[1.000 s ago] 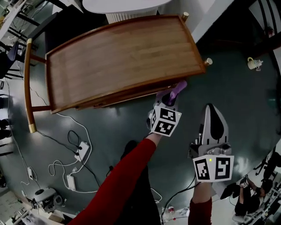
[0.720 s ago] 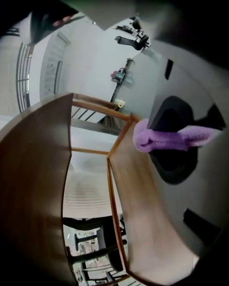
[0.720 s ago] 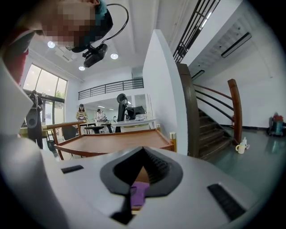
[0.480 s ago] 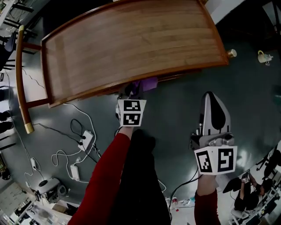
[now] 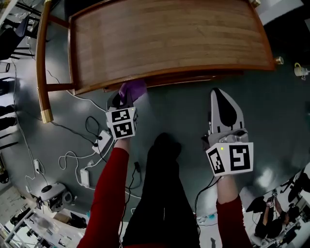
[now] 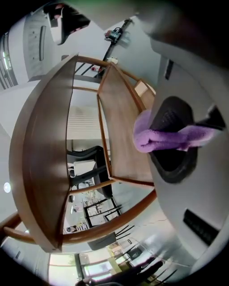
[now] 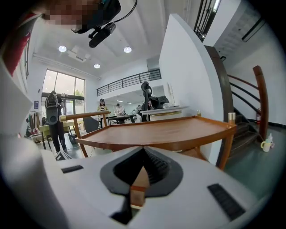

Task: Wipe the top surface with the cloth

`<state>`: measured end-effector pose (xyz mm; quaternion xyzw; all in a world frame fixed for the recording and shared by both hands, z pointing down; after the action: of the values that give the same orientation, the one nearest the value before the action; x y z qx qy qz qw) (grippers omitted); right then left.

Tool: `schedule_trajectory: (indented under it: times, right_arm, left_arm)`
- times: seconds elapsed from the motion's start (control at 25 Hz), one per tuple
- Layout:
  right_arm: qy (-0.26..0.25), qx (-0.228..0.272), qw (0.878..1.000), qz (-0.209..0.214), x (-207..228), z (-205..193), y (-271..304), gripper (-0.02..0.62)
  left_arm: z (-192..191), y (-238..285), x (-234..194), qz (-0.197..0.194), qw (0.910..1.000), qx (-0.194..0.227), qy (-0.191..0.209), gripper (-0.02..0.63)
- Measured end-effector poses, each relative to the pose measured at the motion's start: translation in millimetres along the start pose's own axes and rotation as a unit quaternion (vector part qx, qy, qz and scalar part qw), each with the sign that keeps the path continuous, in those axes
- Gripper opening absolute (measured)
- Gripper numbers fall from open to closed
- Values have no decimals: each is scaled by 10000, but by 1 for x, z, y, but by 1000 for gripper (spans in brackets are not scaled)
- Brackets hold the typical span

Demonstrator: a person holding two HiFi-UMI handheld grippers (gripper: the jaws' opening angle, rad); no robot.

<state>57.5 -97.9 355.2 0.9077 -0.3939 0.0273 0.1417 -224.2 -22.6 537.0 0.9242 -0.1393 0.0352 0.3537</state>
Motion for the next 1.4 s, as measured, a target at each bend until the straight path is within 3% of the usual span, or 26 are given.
schedule_trajectory:
  times: [0.16,0.24,0.32,0.4,0.56,0.76,0.92,1.08,1.24,1.4]
  right_arm:
    - [-17,-65,10000,-28,-8,-6,-3,12]
    - [-21,-68,9999,-102,-6,-11,-8,12]
    - [21,-71,9997,-237,0,-20,-16,12]
    - [59,-73,9992,-397,9,-29,-27,12]
    - [129,-67,9969,-773,33,-54,-55,12]
    - [84,-58,9925,-1222,74,-99,-76,12]
    - [39,-15,9894,-1451,105,-135,-88,12]
    - [-91,85,9870,-1599,137,-160,-83,12]
    - [-139,169,9874,-1566,155,-177,-71,12]
    - [-155,193,9909,-1324,151,-181,-49,12]
  left_arm:
    - [-11,-4,-32,419,9988,-194,-147,57]
    - [-12,-15,-34,400,9986,-101,-341,57]
    - [-6,-33,-6,-85,9991,220,-342,57]
    - [-1,-48,45,-830,9950,544,-127,57]
    - [0,-42,164,-2120,9746,721,39,57]
    - [-12,41,295,-2784,9595,420,128,57]
    - [-30,101,371,-2993,9520,236,590,57]
    - [-45,156,406,-3011,9490,159,918,57]
    - [-63,195,390,-2693,9598,75,783,57]
    - [-79,207,325,-2252,9715,137,722,57]
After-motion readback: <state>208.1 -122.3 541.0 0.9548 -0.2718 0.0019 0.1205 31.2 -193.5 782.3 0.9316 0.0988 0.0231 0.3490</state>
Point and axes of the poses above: the fingertips, and each gripper's own axes: y forward along the fingers, x to its right, z out of its top, the point moved 4 cm from there along -y, backward along the fingers, and after that the axes turned 5 degrees about z, right-handed, at the moved point
